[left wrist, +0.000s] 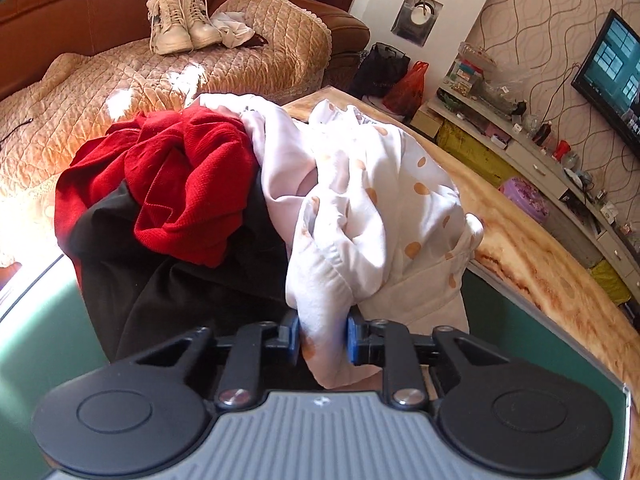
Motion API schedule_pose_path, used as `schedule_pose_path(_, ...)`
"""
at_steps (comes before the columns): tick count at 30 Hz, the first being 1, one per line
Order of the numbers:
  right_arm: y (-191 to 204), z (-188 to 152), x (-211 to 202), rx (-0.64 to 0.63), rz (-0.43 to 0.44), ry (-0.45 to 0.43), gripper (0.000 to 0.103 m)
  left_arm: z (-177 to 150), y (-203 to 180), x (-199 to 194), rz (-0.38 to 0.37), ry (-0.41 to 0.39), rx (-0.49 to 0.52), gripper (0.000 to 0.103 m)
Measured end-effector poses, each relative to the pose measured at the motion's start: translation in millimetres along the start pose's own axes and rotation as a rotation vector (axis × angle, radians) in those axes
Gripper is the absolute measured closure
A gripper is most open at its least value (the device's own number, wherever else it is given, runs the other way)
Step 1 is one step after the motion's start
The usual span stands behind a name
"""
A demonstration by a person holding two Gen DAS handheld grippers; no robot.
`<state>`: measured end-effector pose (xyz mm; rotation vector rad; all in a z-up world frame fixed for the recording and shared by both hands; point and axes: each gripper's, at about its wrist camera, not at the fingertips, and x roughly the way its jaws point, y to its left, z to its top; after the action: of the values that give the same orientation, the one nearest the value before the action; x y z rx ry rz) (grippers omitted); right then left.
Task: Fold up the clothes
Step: 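Grasp the white polka-dot shirt with the left gripper, then lift the white shirt out of the pile with the left gripper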
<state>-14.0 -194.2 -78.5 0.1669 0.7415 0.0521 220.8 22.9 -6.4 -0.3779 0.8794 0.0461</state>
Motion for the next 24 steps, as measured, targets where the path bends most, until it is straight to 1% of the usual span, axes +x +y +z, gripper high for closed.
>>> schedule_pose_path(3,0,0,0,0.002,0.001,-0.001,0.0,-1,-1,-20,-0.019,-0.053,0.045,0.091)
schedule_pose_path(4,0,0,1,0.002,0.002,-0.001,0.0,-1,-2,-29,-0.04,-0.07,0.061,0.091)
schedule_pose_path(8,-2,-1,0,0.007,0.003,-0.003,0.0,-5,-11,-79,-0.156,-0.097,0.137,0.093)
schedule_pose_path(10,-5,-2,-4,0.018,0.002,-0.008,0.0,-15,-13,-113,-0.213,-0.105,0.189,0.093)
schedule_pose_path(13,-12,-5,-16,0.04,-0.005,-0.004,0.0,-38,-8,-163,-0.276,-0.095,0.242,0.093)
schedule_pose_path(14,-16,-6,-24,0.055,-0.006,-0.005,0.0,-46,-6,-179,-0.296,-0.091,0.258,0.093)
schedule_pose_path(16,-23,-10,-48,0.089,0.001,-0.019,0.0,-64,5,-205,-0.31,-0.063,0.271,0.093)
schedule_pose_path(19,-28,-10,-94,0.107,0.027,-0.02,0.0,-99,36,-227,-0.309,0.007,0.242,0.093)
schedule_pose_path(22,-28,-4,-151,0.054,0.02,-0.056,0.0,-132,70,-248,-0.285,0.029,0.234,0.093)
schedule_pose_path(24,-23,2,-188,0.003,-0.006,-0.081,0.0,-153,87,-263,-0.272,0.038,0.234,0.093)
